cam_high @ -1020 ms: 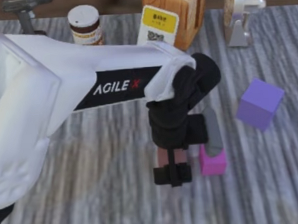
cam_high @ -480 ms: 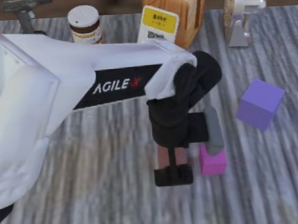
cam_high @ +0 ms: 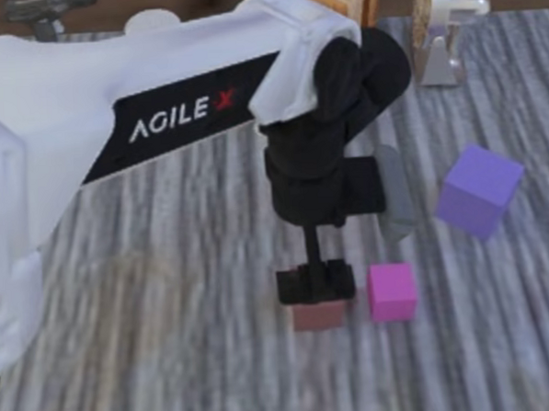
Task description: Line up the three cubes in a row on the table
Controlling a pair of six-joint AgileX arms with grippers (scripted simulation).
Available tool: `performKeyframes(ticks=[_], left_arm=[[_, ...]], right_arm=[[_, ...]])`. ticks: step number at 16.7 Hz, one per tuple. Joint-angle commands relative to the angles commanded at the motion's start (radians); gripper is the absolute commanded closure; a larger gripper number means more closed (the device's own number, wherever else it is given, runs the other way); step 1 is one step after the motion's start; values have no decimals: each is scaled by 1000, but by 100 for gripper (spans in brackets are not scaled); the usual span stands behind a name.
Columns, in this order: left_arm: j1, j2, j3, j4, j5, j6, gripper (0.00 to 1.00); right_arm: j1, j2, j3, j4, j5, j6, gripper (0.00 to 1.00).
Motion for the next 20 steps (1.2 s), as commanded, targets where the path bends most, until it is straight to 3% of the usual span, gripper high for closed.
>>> performKeyframes(ticks=[5,8,13,20], left_arm=[[0,-6,-10,10,-1,-4,0],[49,-97,-91,75,-9,-40,0],[204,-437,-391,271,-22,-160,0],[480,-1125,-1016,612,-18,-403,0]], right_arm=[[2,10,10,-7,0,-4,0],[18,100,101,-71,-2,-40,0],[61,453,433,-288,-1,-160,0],[142,1244,1037,-713,5,-387,0]])
